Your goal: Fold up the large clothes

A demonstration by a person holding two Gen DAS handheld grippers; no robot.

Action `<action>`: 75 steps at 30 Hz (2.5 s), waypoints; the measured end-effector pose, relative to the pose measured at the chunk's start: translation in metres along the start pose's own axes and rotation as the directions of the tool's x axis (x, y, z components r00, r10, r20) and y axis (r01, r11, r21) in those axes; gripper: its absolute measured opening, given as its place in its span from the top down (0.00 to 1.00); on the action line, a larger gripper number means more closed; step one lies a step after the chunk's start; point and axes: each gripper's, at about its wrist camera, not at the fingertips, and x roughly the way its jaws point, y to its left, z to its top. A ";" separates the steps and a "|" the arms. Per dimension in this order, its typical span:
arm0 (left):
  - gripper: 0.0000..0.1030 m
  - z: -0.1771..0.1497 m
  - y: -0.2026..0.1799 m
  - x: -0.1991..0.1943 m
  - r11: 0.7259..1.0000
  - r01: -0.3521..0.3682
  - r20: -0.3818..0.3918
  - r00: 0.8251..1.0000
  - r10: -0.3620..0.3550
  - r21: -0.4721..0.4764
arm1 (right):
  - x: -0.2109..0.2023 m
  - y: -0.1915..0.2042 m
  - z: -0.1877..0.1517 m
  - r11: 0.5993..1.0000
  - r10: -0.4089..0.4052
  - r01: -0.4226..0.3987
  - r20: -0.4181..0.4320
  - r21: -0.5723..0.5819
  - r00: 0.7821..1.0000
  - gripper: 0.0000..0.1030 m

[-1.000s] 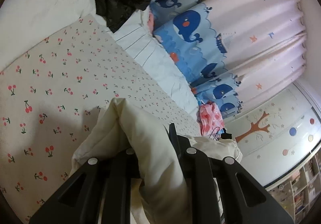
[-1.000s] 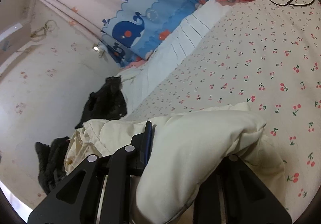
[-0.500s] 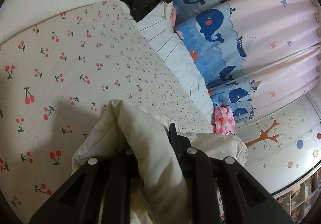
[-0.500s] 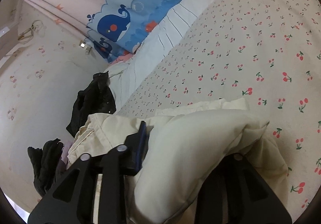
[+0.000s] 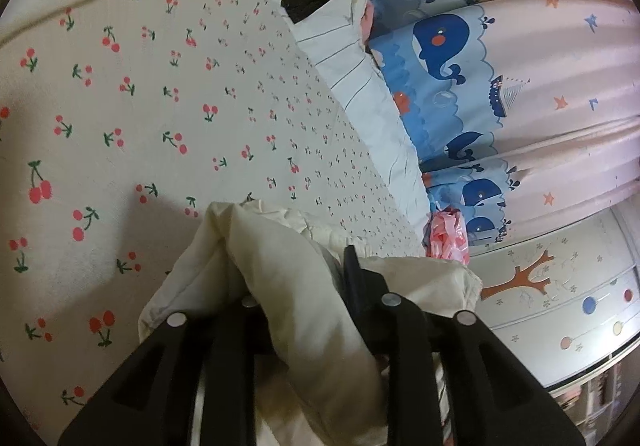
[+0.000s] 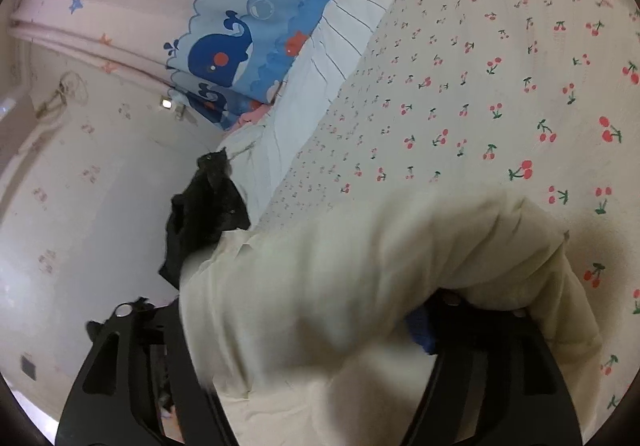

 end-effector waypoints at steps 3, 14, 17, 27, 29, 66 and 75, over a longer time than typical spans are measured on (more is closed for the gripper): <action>0.67 0.002 0.001 0.001 0.999 0.022 -0.005 1.000 -0.023 -0.026 | -0.004 -0.007 0.005 0.998 0.049 -0.050 0.027 0.041 0.998 0.27; 0.57 -0.020 -0.089 -0.040 0.946 -0.052 0.238 0.971 -0.027 0.320 | -0.003 0.085 -0.027 0.890 -0.129 0.173 0.132 -0.422 0.983 0.07; 0.46 -0.019 -0.096 -0.041 0.951 -0.051 0.262 0.964 -0.033 0.305 | 0.023 0.117 -0.062 0.754 -0.220 0.234 0.100 -0.613 0.970 0.07; 0.25 -0.017 -0.106 -0.060 0.936 -0.089 0.353 0.935 -0.040 0.341 | 0.077 0.131 -0.119 0.532 -0.409 0.301 0.071 -0.792 0.910 0.07; 0.17 -0.044 -0.154 -0.045 0.810 -0.033 0.213 0.970 -0.114 0.585 | 0.075 0.131 -0.122 0.544 -0.407 0.298 0.064 -0.784 0.911 0.07; 0.15 -0.032 -0.121 0.126 0.695 -0.379 -0.009 0.875 0.485 0.611 | 0.084 0.062 -0.054 0.595 -0.610 0.548 0.114 -0.587 0.784 0.07; 0.13 -0.024 -0.104 0.125 0.695 -0.387 -0.007 0.871 0.491 0.606 | 0.077 0.033 -0.022 0.609 -0.652 0.620 0.133 -0.495 0.747 0.07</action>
